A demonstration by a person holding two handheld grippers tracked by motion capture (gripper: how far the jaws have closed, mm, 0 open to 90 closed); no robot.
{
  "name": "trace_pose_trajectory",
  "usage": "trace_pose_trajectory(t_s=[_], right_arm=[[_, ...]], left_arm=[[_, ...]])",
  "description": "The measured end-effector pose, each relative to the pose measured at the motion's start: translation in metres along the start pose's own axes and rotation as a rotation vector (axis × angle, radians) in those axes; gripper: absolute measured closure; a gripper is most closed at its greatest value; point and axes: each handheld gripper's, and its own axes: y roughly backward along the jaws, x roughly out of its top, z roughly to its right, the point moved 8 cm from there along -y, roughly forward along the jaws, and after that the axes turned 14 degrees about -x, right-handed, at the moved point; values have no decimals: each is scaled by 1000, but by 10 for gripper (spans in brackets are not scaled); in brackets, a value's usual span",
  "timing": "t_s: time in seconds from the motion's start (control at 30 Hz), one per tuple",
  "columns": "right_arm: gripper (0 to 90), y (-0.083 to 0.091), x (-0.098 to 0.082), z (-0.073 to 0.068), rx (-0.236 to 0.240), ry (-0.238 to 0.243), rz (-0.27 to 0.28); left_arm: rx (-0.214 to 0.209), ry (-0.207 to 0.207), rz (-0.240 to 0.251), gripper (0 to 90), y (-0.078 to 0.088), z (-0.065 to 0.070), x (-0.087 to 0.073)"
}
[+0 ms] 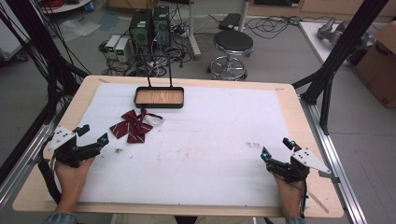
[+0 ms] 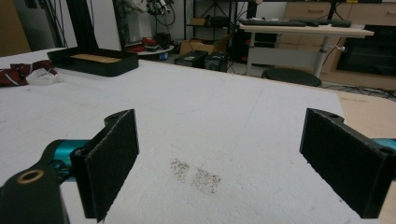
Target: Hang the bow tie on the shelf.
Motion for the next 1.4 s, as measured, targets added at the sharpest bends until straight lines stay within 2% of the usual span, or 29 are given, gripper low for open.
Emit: trace_pose_trajectory(t_s=[0.13, 0.43, 0.87, 0.97, 1.1, 1.2, 1.4], right_arm=[[108, 0, 0, 0, 0, 0, -3], [108, 0, -1, 0, 0, 2, -7], [108, 0, -1, 0, 0, -2, -10], [108, 0, -1, 0, -2, -3, -11], [108, 0, -1, 0, -2, 0, -10], [108, 0, -1, 0, -2, 1, -9], [108, 0, -1, 0, -2, 6, -10]], left_arm=[[-5, 9, 2, 193, 0, 0, -1], [-29, -2, -19, 208, -5, 3, -3], [-32, -1, -30, 236, -9, 1, -1], [-32, 3, -32, 239, -16, -2, -1], [-40, 13, -63, 246, -28, -4, -3], [-47, 19, -68, 246, -36, -6, -2], [-46, 47, -86, 246, -58, -10, 0]])
